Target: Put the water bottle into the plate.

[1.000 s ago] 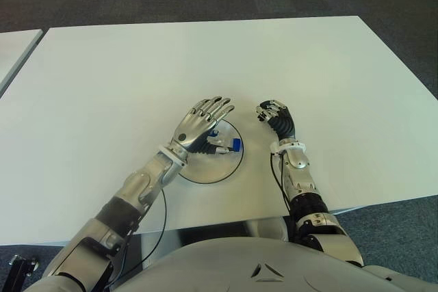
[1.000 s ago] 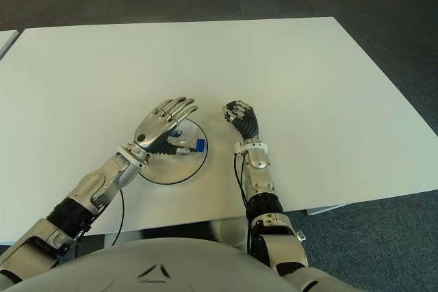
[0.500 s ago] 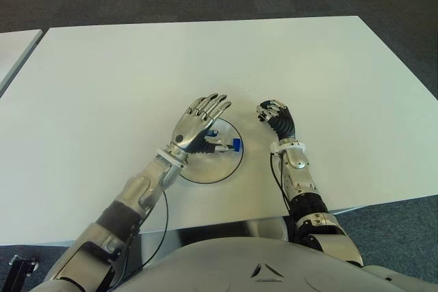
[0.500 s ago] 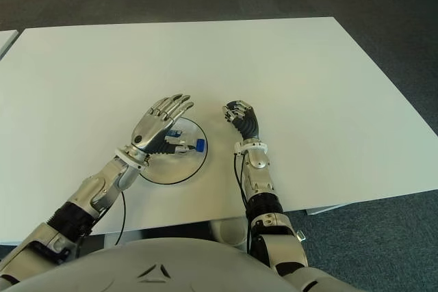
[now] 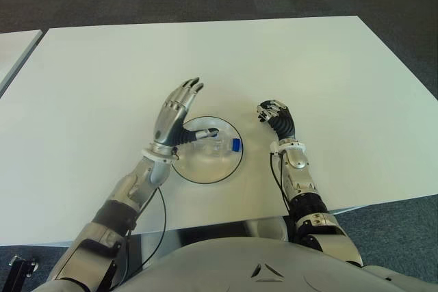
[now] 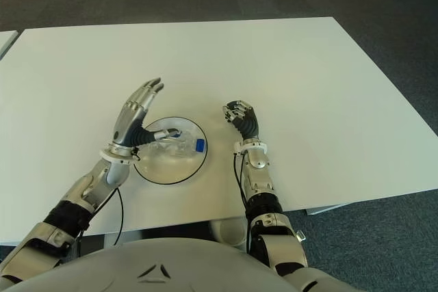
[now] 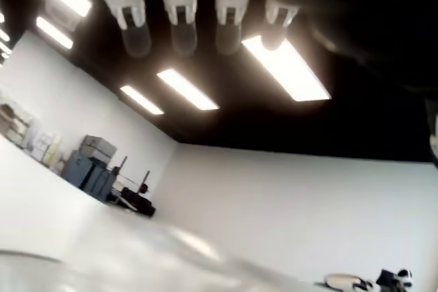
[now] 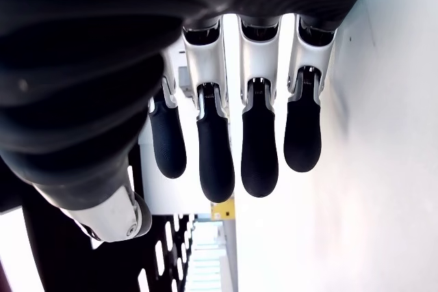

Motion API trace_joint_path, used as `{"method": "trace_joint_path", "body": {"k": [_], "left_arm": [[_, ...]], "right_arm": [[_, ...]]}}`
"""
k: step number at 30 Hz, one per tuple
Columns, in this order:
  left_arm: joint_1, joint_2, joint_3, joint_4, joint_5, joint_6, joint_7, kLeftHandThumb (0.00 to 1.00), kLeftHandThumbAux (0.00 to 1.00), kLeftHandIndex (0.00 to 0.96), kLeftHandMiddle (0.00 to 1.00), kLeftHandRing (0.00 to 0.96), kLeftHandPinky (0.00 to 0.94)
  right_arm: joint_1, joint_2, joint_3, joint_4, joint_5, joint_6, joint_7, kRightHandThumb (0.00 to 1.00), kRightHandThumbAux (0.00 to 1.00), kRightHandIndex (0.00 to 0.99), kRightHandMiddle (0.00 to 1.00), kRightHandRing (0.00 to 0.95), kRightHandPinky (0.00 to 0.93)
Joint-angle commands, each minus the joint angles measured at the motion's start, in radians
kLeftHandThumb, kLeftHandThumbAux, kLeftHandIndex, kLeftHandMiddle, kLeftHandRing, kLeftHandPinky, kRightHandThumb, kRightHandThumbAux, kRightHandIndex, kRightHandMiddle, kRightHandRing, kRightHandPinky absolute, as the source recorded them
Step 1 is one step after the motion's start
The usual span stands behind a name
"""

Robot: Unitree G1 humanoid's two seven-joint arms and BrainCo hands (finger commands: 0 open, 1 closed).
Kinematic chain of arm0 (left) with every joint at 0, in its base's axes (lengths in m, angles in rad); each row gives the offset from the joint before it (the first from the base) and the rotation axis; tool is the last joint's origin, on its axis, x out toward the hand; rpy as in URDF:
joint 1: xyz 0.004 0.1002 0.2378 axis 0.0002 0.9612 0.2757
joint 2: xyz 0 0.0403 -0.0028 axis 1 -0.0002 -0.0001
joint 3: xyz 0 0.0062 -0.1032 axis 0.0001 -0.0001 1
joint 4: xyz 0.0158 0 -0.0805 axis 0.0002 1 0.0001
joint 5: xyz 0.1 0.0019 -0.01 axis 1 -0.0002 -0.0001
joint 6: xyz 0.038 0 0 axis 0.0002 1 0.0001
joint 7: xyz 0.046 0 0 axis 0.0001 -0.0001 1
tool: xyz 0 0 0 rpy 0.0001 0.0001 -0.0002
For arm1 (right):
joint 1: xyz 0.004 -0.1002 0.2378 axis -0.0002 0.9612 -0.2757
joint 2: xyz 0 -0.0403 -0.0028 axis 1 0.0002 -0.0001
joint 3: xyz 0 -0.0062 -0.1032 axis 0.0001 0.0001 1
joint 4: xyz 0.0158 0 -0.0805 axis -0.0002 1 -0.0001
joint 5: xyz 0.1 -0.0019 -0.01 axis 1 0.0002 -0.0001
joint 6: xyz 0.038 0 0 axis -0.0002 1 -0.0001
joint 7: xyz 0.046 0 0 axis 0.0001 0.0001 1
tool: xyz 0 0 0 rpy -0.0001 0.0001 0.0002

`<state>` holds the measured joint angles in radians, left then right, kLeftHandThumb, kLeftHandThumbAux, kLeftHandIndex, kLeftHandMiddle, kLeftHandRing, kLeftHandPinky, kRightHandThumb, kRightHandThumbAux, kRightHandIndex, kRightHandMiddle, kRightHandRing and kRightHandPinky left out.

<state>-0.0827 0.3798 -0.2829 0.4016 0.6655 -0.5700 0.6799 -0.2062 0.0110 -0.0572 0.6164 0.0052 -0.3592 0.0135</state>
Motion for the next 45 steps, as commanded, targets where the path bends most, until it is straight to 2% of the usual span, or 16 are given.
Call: {"method": "trace_joint_path", "body": {"k": [1,6,15,23,28,34,36,41,43,45], "left_arm": [[-0.039,0.013,0.055,0.136,-0.104,-0.098,-0.030,0.000,0.380,0.000,0.000,0.000,0.000],[-0.060,0.017,0.114,0.276,-0.225,-0.192,-0.093,0.000,0.416,0.000,0.000,0.000,0.000],[-0.023,-0.022,0.194,0.293,-0.406,-0.184,-0.260,0.000,0.450,0.000,0.000,0.000,0.000],[-0.049,-0.050,0.240,0.356,-0.435,-0.265,-0.280,0.000,0.451,0.000,0.000,0.000,0.000],[-0.052,-0.059,0.259,0.388,-0.457,-0.283,-0.313,0.000,0.465,0.000,0.000,0.000,0.000],[-0.036,-0.096,0.293,0.434,-0.519,-0.265,-0.368,0.000,0.490,0.000,0.000,0.000,0.010],[-0.039,-0.105,0.305,0.457,-0.536,-0.252,-0.382,0.000,0.508,0.020,0.021,0.011,0.049],[-0.055,-0.111,0.327,0.504,-0.546,-0.199,-0.399,0.000,0.549,0.117,0.101,0.090,0.155],[-0.061,-0.113,0.330,0.514,-0.539,-0.183,-0.389,0.000,0.580,0.199,0.186,0.162,0.211],[-0.066,-0.117,0.333,0.520,-0.530,-0.171,-0.373,0.000,0.602,0.238,0.224,0.199,0.244]], "right_arm": [[0.014,0.006,0.004,0.005,-0.001,0.011,-0.006,0.706,0.730,0.429,0.555,0.570,0.575],[0.014,0.007,0.005,0.002,-0.010,0.022,-0.022,0.707,0.730,0.429,0.553,0.563,0.560],[0.016,0.004,0.008,-0.004,-0.007,0.027,-0.019,0.706,0.730,0.429,0.553,0.558,0.552],[0.019,0.001,0.009,-0.006,-0.003,0.021,-0.008,0.707,0.730,0.429,0.550,0.560,0.561],[0.019,-0.002,0.008,-0.004,0.001,0.016,0.002,0.707,0.730,0.429,0.548,0.561,0.569],[0.017,-0.004,0.006,0.002,0.005,0.000,0.017,0.707,0.730,0.429,0.556,0.568,0.578],[0.016,-0.006,0.005,0.003,0.007,-0.001,0.020,0.707,0.730,0.429,0.557,0.569,0.577],[0.015,-0.006,0.003,0.008,0.008,-0.005,0.022,0.706,0.730,0.429,0.559,0.572,0.580],[0.015,-0.006,0.002,0.009,0.008,-0.008,0.023,0.706,0.730,0.429,0.561,0.575,0.582],[0.015,-0.006,0.002,0.010,0.006,-0.011,0.023,0.706,0.730,0.429,0.561,0.575,0.583]]}}
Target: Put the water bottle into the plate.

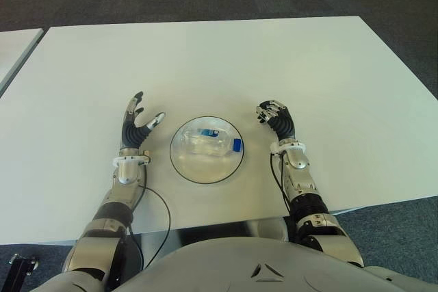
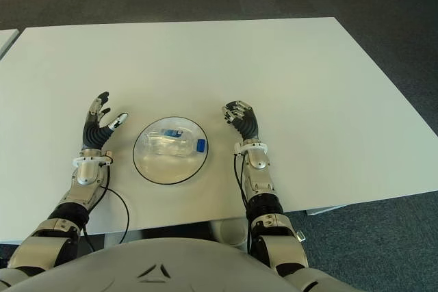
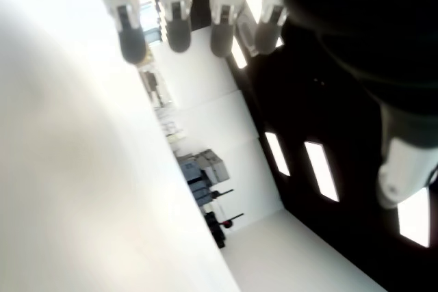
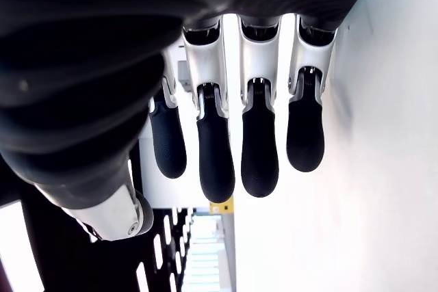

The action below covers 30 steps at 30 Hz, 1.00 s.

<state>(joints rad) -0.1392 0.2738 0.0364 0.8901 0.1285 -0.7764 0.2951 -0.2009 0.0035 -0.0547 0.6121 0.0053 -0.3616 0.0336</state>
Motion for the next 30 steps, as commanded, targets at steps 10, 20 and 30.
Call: {"method": "trace_joint_path", "body": {"k": [10,20,30], "left_arm": [[-0.004,-0.071,0.040,-0.013,-0.017,0.103,0.034,0.001,0.789,0.330,0.347,0.340,0.388],[0.032,-0.126,0.092,-0.113,-0.120,0.220,-0.033,0.482,0.777,0.410,0.446,0.441,0.468],[0.015,-0.161,0.120,-0.095,-0.163,0.221,-0.094,0.697,0.716,0.430,0.505,0.501,0.516]], "right_arm": [[0.010,0.001,0.000,0.015,0.003,-0.006,-0.002,0.706,0.730,0.430,0.561,0.569,0.576],[0.013,0.004,-0.001,0.012,0.004,-0.002,-0.003,0.707,0.730,0.430,0.557,0.568,0.570],[0.016,0.003,-0.001,0.009,0.007,-0.005,0.005,0.706,0.729,0.430,0.558,0.568,0.580]]}}
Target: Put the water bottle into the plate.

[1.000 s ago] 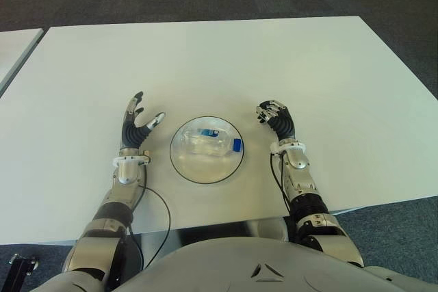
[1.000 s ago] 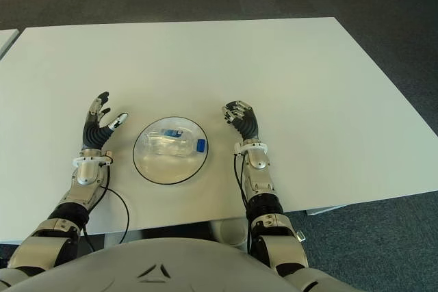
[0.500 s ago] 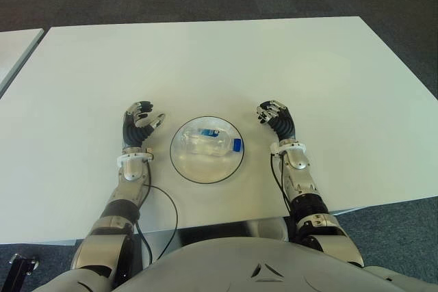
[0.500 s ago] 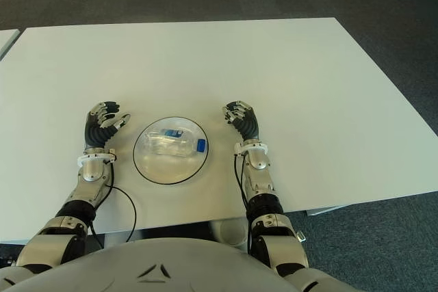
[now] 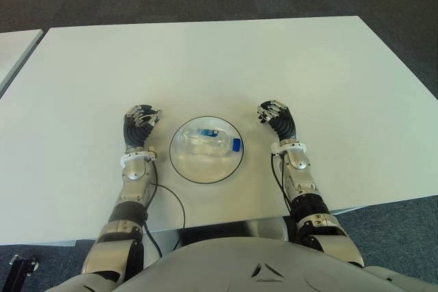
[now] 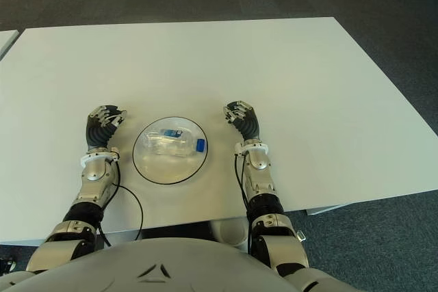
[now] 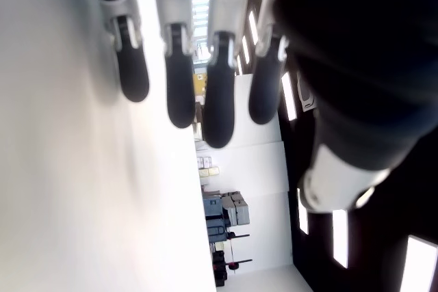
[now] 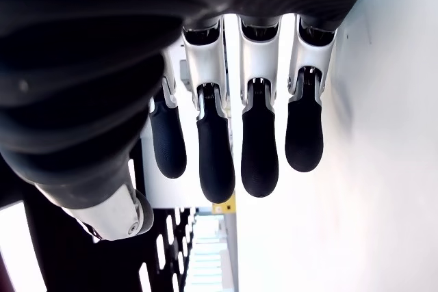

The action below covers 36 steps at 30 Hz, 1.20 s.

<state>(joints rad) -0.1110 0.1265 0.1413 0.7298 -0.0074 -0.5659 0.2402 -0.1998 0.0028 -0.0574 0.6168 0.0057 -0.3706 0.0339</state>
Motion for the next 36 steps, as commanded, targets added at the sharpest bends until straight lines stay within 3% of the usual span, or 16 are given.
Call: {"method": "trace_joint_path", "body": {"k": [1,10,20,36], "left_arm": [[-0.023,-0.014,0.020,0.087,-0.033,0.006,-0.047,0.700,0.715,0.431,0.512,0.508,0.519],[-0.066,-0.021,0.070,0.198,-0.105,-0.036,-0.147,0.706,0.712,0.433,0.553,0.538,0.535],[-0.066,-0.044,0.101,0.217,-0.171,-0.055,-0.253,0.708,0.710,0.434,0.576,0.548,0.528],[-0.049,-0.052,0.114,0.216,-0.174,-0.064,-0.301,0.708,0.710,0.434,0.568,0.532,0.512]], "right_arm": [[0.015,0.003,0.002,0.004,0.007,0.004,0.004,0.706,0.729,0.430,0.559,0.570,0.582],[0.016,0.002,0.004,0.002,0.001,0.002,0.001,0.706,0.730,0.430,0.557,0.569,0.575],[0.017,0.001,0.005,0.000,0.002,0.006,0.004,0.707,0.730,0.430,0.554,0.569,0.578],[0.016,-0.001,0.009,0.000,-0.005,0.007,0.000,0.706,0.730,0.430,0.556,0.565,0.568]]}}
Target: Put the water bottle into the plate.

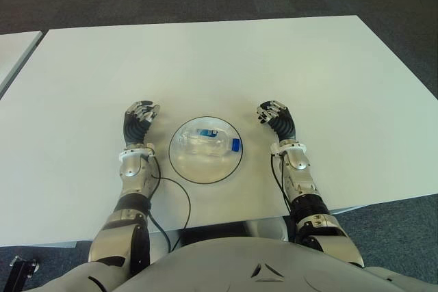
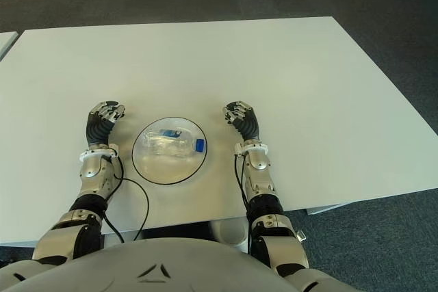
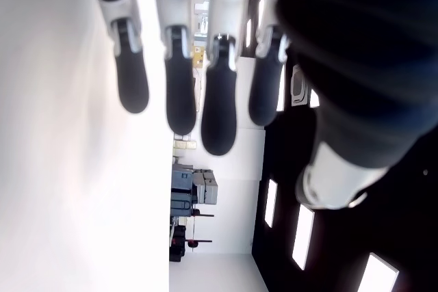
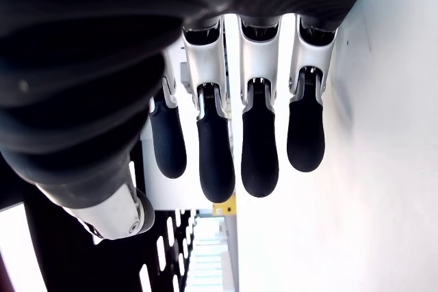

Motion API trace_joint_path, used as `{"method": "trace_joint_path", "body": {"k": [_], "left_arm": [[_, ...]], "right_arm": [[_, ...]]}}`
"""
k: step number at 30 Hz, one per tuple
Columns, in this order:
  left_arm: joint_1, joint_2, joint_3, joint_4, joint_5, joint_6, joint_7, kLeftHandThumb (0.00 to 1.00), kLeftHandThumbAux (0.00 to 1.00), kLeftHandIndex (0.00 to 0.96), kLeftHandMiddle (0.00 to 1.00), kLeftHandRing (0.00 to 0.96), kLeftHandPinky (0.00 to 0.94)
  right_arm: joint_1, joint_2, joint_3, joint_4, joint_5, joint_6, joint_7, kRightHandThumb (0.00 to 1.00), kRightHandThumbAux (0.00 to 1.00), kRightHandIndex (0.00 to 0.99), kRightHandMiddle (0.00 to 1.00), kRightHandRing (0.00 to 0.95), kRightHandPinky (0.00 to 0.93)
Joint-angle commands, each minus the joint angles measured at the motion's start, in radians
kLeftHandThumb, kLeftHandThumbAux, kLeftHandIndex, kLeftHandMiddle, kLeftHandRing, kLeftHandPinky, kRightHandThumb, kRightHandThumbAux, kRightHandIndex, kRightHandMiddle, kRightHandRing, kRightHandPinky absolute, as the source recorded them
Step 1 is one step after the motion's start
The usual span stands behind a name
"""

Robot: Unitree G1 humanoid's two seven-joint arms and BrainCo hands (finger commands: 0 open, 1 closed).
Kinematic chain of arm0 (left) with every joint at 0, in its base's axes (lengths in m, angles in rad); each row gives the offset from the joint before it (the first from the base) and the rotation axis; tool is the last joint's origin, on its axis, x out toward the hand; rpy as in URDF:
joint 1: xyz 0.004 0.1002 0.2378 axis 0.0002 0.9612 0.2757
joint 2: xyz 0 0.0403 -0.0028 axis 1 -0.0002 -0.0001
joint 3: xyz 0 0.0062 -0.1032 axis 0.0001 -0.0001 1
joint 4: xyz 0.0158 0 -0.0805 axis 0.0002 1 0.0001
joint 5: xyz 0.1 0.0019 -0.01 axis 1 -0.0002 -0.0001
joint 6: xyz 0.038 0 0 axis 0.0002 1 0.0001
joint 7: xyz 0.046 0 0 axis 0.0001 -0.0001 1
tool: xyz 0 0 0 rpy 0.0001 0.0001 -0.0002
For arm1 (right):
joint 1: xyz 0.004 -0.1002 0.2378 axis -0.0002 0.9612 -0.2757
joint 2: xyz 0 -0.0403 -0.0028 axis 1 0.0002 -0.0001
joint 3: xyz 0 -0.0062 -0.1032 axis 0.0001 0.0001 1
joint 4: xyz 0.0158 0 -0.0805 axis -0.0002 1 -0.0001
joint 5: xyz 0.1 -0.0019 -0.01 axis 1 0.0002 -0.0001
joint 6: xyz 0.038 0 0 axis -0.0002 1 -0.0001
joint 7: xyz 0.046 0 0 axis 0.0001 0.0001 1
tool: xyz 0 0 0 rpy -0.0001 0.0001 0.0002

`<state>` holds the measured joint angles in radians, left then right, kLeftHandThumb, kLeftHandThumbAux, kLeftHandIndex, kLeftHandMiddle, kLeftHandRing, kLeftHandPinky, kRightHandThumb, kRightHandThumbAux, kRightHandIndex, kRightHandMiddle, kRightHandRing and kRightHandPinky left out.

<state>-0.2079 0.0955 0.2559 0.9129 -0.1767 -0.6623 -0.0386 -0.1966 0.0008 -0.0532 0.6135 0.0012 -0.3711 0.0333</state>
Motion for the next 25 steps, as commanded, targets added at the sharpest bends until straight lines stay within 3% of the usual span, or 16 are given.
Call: {"method": "trace_joint_path", "body": {"k": [1,25], "left_arm": [[0.049,-0.021,0.000,0.031,-0.005,0.032,-0.023,0.708,0.710,0.434,0.567,0.532,0.512],[0.095,-0.012,-0.026,-0.052,0.060,0.040,0.007,0.704,0.713,0.432,0.549,0.528,0.504]], "right_arm": [[0.012,0.001,0.005,0.005,0.000,0.008,0.001,0.706,0.730,0.430,0.556,0.565,0.567],[0.005,0.009,0.004,0.023,0.013,0.019,0.010,0.707,0.729,0.429,0.545,0.559,0.567]]}}
